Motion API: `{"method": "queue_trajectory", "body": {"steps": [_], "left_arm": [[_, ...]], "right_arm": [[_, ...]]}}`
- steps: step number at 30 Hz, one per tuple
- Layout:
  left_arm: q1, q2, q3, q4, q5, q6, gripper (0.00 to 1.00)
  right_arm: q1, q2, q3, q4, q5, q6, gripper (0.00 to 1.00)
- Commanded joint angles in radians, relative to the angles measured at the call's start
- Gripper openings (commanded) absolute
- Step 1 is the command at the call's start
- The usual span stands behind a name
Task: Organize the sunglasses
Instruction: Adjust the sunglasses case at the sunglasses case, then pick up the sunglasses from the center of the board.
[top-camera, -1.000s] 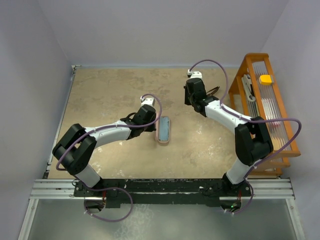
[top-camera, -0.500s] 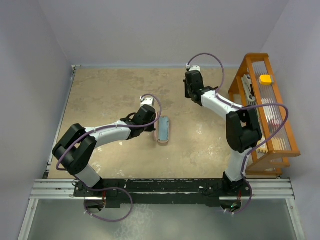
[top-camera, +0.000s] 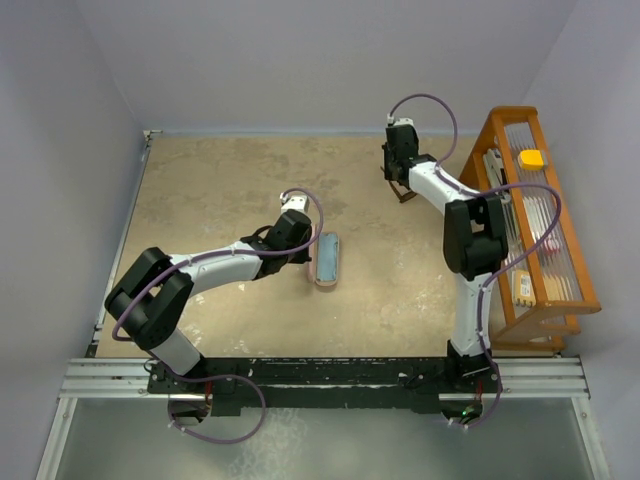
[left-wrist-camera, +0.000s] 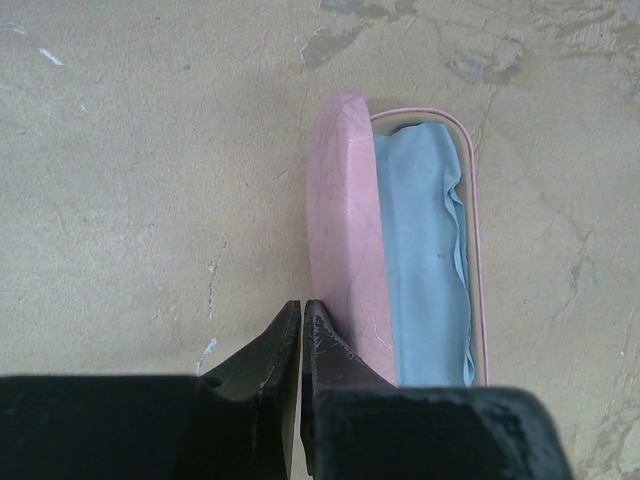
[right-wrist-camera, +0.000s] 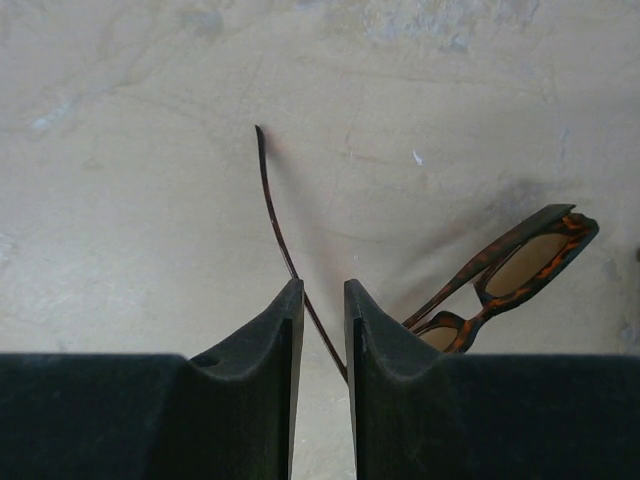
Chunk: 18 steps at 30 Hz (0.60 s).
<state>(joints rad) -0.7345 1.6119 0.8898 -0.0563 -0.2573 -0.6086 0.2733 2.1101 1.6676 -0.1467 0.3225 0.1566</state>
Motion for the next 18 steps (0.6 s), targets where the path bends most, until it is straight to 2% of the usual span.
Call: {"method": "queue_trajectory", "body": {"steps": [1,18], "left_arm": [[-0.002,-0.019,-0.001,0.043,0.010,-0.001,0.00],[-0.001,-0.013,-0.005,0.054,0.020,-0.003,0.00]], "right_arm": [[0.003,0.027,0.045,-0.019,-0.037,-0.023,0.26],[0.000,0.098,0.061,-0.016,-0.057,-0.026,0.27]]}}
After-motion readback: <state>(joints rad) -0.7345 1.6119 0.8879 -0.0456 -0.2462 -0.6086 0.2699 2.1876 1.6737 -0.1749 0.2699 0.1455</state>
